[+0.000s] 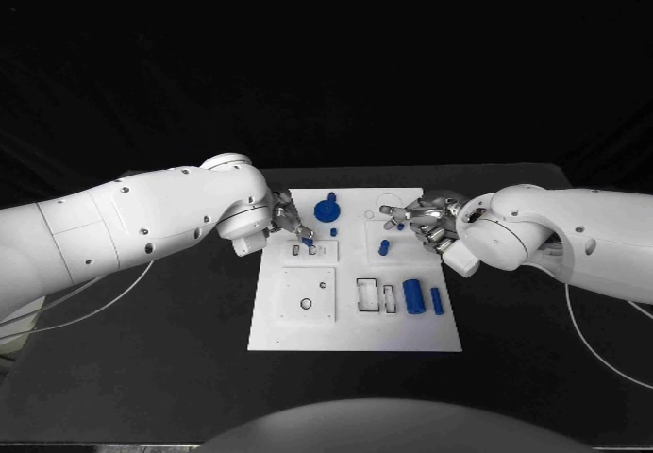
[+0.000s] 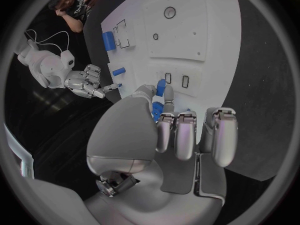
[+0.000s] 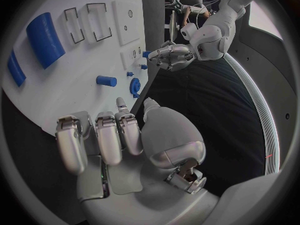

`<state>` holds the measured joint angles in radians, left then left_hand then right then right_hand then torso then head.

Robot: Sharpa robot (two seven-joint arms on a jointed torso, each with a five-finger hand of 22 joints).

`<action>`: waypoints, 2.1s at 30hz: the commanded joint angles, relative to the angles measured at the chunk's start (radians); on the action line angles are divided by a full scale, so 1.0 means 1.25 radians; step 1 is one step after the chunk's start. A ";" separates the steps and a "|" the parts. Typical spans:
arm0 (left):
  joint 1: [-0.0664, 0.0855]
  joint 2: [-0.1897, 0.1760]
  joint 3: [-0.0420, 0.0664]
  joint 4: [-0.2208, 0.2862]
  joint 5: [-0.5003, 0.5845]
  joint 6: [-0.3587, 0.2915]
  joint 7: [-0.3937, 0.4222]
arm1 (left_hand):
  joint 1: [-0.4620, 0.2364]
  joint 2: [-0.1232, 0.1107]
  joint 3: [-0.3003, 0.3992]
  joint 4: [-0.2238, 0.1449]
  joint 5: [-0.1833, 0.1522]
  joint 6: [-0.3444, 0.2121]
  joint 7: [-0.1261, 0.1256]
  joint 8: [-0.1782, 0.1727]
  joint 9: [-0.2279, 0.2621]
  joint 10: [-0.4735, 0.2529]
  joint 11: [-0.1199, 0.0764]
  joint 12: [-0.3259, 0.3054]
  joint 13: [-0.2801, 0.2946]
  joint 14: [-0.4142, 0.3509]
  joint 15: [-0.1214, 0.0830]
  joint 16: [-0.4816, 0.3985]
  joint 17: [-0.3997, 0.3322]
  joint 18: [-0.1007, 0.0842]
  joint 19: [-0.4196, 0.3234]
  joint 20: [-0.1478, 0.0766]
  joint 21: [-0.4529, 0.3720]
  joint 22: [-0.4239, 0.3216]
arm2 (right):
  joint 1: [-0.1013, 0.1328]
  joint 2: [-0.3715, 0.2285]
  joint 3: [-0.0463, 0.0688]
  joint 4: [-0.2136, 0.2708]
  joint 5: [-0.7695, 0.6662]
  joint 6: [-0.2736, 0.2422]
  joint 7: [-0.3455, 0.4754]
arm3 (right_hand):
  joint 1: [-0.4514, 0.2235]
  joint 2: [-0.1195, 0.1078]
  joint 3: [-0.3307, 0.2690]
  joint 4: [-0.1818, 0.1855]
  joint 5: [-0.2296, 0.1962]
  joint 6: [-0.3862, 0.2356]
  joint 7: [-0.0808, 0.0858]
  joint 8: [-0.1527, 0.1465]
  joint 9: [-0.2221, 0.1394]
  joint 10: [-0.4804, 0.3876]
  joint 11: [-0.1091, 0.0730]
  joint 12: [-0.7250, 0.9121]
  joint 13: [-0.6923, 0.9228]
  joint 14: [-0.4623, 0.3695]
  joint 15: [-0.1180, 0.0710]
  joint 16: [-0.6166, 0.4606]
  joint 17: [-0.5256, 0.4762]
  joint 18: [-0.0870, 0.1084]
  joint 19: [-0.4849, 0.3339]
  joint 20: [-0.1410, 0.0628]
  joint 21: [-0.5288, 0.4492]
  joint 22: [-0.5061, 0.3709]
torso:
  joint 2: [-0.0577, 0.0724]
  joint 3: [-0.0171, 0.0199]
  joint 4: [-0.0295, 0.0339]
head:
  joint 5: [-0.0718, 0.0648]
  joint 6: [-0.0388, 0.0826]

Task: Assemble the parts on the task board

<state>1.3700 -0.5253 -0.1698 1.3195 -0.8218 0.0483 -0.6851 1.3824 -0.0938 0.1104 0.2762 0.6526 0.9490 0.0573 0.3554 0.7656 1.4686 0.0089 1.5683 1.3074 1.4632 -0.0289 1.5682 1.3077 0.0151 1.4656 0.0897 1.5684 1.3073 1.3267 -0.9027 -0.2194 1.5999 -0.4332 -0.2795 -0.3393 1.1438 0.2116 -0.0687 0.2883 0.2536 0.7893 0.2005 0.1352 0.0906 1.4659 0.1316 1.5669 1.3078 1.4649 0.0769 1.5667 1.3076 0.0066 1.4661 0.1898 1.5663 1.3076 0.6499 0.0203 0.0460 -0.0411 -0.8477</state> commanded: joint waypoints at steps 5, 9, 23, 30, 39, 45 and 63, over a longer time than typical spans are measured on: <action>0.000 0.004 -0.002 0.013 -0.033 -0.049 -0.029 | 0.010 0.001 0.006 -0.003 0.005 0.004 0.000 0.005 0.000 0.082 -0.005 0.002 0.211 0.086 -0.003 0.002 0.211 -0.012 0.084 -0.001 0.002 0.211 | -0.001 -0.002 0.000 0.002 -0.004 0.007 0.003 | 0.004 0.000 -0.005 0.000 0.000 -0.006 0.007 0.003 0.001 0.084 0.007 0.003 0.210 0.085 0.007 0.003 0.211 -0.005 0.084 0.004 0.004 0.211 | 0.000 0.0009 0.0002 | 0.000 -0.003; -0.001 0.004 -0.010 0.014 -0.037 -0.046 -0.031 | 0.010 0.001 0.006 -0.003 0.005 0.004 0.000 0.005 0.000 0.082 -0.005 0.002 0.211 0.086 -0.003 0.002 0.211 -0.012 0.084 -0.001 0.002 0.211 | -0.001 -0.002 0.000 0.003 -0.004 0.007 0.004 | 0.004 0.000 -0.005 0.000 0.000 -0.006 0.007 0.003 0.001 0.084 0.007 0.003 0.210 0.085 0.007 0.003 0.211 -0.005 0.084 0.004 0.004 0.211 | -0.001 0.0005 0.0002 | 0.000 -0.005; -0.001 0.008 -0.035 0.013 -0.056 -0.035 -0.040 | 0.011 0.002 0.007 -0.003 0.005 0.005 -0.001 0.005 0.000 0.082 -0.005 0.002 0.211 0.086 -0.004 0.002 0.211 -0.012 0.083 -0.001 0.001 0.210 | -0.001 0.000 0.000 0.001 -0.003 0.007 0.006 | 0.004 0.000 -0.005 0.000 0.000 -0.006 0.007 0.003 0.001 0.084 0.007 0.003 0.210 0.085 0.007 0.003 0.211 -0.005 0.084 0.004 0.004 0.211 | -0.001 0.0001 0.0010 | 0.001 -0.006; -0.002 0.009 -0.036 0.017 -0.060 -0.048 -0.031 | 0.012 0.006 0.009 -0.002 0.001 0.005 -0.001 0.006 0.000 0.082 -0.006 0.002 0.211 0.086 -0.004 0.002 0.211 -0.012 0.083 -0.002 0.001 0.210 | -0.001 0.002 0.000 0.000 -0.003 0.008 0.007 | 0.005 0.001 -0.006 0.001 0.001 -0.007 0.007 0.004 0.001 0.084 0.008 0.003 0.210 0.085 0.007 0.003 0.211 -0.005 0.084 0.004 0.004 0.211 | 0.000 0.0000 0.0006 | 0.003 -0.003; -0.003 0.010 -0.037 0.017 -0.062 -0.052 -0.024 | 0.012 0.007 0.009 -0.001 -0.004 0.005 -0.001 0.006 0.000 0.082 -0.006 0.002 0.211 0.086 -0.005 0.002 0.211 -0.012 0.082 -0.002 0.001 0.210 | -0.002 0.002 0.000 -0.001 -0.003 0.008 0.007 | 0.005 0.001 -0.006 0.001 0.001 -0.007 0.007 0.004 0.001 0.084 0.008 0.003 0.210 0.085 0.007 0.003 0.211 -0.005 0.084 0.004 0.004 0.211 | 0.000 0.0003 0.0000 | 0.002 -0.002; -0.003 0.013 -0.037 0.012 -0.059 -0.042 -0.028 | 0.013 0.009 0.010 0.000 -0.007 0.004 -0.001 0.005 0.000 0.082 -0.006 0.002 0.211 0.086 -0.005 0.002 0.211 -0.011 0.081 -0.002 -0.001 0.210 | -0.002 0.002 0.000 0.000 -0.003 0.008 0.007 | 0.005 0.001 -0.006 0.001 0.001 -0.007 0.007 0.004 0.001 0.084 0.008 0.003 0.210 0.085 0.007 0.003 0.211 -0.005 0.084 0.004 0.004 0.211 | 0.000 0.0009 0.0001 | 0.003 -0.003; -0.005 0.026 -0.038 0.001 -0.054 -0.019 -0.035 | 0.012 0.014 0.012 0.004 -0.019 0.003 0.000 0.005 0.000 0.082 -0.006 0.002 0.211 0.086 -0.005 0.002 0.211 -0.011 0.079 -0.002 -0.003 0.209 | -0.002 0.003 0.000 0.000 -0.002 0.009 0.007 | 0.005 0.001 -0.006 0.001 0.001 -0.007 0.007 0.004 0.001 0.084 0.008 0.003 0.210 0.085 0.007 0.003 0.211 -0.005 0.084 0.004 0.004 0.211 | 0.001 0.0004 -0.0006 | 0.004 0.000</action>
<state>1.3642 -0.4948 -0.2173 1.3223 -0.8915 0.0003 -0.6975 1.3960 -0.0802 0.1233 0.2797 0.6357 0.9506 0.0590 0.3552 0.7644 1.4686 0.0089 1.5683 1.3079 1.4632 -0.0288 1.5682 1.3073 0.0151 1.4656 0.0897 1.5684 1.3078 1.3248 -0.8997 -0.2194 1.5988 -0.4331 -0.2794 -0.3373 1.1438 0.2116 -0.0687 0.2883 0.2536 0.7893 0.2005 0.1350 0.0909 1.4659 0.1316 1.5669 1.3078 1.4684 0.0804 1.5667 1.3073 0.0066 1.4661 0.1898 1.5663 1.3079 0.6497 0.0212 0.0462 -0.0360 -0.8465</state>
